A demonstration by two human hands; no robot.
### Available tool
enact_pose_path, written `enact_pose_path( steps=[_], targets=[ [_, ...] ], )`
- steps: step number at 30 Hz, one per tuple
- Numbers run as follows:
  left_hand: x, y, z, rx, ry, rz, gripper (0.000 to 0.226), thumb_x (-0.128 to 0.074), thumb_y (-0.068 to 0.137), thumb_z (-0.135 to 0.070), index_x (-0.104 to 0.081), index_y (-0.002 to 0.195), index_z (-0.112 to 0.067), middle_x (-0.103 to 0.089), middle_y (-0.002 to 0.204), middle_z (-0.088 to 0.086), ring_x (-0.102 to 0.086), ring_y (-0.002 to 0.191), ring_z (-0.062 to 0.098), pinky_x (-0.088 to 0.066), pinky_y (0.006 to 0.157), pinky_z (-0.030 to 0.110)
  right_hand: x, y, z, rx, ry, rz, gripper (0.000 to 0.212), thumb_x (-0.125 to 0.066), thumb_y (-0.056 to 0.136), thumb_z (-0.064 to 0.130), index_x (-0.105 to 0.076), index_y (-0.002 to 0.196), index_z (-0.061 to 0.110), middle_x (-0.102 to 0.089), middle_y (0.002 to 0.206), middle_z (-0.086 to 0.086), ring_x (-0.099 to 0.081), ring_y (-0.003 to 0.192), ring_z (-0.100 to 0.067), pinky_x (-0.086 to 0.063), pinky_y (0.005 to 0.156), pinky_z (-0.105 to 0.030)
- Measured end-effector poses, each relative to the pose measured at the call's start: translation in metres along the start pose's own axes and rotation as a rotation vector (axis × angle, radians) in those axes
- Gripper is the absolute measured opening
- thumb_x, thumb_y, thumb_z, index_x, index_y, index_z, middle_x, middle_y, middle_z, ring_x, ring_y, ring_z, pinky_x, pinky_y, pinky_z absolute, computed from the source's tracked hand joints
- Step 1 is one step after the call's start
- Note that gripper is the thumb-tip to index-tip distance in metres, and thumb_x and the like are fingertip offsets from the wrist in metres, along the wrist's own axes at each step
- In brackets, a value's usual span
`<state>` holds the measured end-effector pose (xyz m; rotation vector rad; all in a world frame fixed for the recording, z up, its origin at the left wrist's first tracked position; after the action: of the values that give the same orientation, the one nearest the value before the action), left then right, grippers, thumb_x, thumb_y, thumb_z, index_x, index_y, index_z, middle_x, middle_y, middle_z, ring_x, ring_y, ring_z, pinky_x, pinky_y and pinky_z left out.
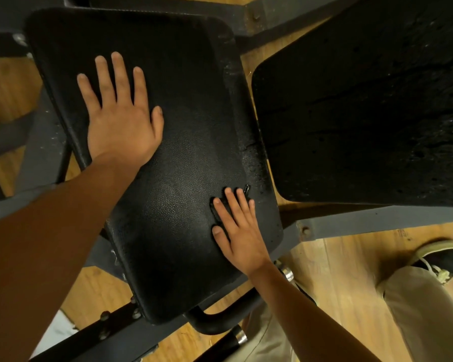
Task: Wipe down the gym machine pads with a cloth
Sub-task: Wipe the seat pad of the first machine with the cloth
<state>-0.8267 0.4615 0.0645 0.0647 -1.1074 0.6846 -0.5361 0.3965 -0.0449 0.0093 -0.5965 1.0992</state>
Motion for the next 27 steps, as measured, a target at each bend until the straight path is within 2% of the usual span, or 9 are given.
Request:
enact_pose_path(
  steps=[10,16,21,27],
  targets=[
    [0.002,0.002,-0.003,0.03,0.029,0.07,0.069,-0.022,0.106,-0.046,-0.012,0.161,-0.006,-0.003,0.167,0.026,0.0,0.154,0.044,-0.008,0.121,0.066,0.042,0.147,0.015,-0.099,0.06,-0.083,0.055,-0.032,0.11,0.037,-0.019,0.163,0.025,-0.002,0.172,-0.002,0.017,0.157,-0.022,0.013,0.124,-0.041],
    [0.0,0.004,-0.004,0.044,0.041,0.095,0.072,-0.022,0.103,-0.047,-0.011,0.161,-0.006,-0.003,0.167,0.026,0.0,0.154,0.044,-0.006,0.122,0.066,0.071,0.241,0.026,-0.019,0.033,-0.093,0.055,-0.031,0.111,0.035,-0.018,0.163,0.023,-0.003,0.172,-0.006,0.013,0.157,-0.026,0.007,0.127,-0.047],
    [-0.001,0.006,-0.004,0.062,0.063,0.13,0.073,-0.015,0.101,-0.049,-0.008,0.162,-0.01,0.0,0.168,0.022,0.002,0.155,0.042,-0.005,0.122,0.065,0.088,0.294,0.033,0.027,0.011,-0.091,0.055,-0.031,0.111,0.034,-0.019,0.163,0.022,-0.005,0.172,-0.007,0.01,0.158,-0.028,0.008,0.126,-0.045],
    [-0.001,0.006,-0.004,0.046,0.065,0.13,0.072,-0.012,0.101,-0.05,-0.007,0.162,-0.011,0.001,0.168,0.023,0.003,0.155,0.043,-0.003,0.121,0.066,0.097,0.331,0.036,-0.003,0.053,-0.124,0.055,-0.031,0.111,0.035,-0.021,0.163,0.019,-0.007,0.172,-0.01,0.009,0.157,-0.031,0.006,0.125,-0.047]
  ],
)
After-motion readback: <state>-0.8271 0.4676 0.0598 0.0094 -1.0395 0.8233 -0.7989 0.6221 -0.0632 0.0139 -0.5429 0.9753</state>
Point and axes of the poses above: each hand's wrist, its own y-axis towards the middle knuckle, its own x-axis out of the back of the hand, z = x × y, the point moved 3 cm from there along y, towards the middle knuckle
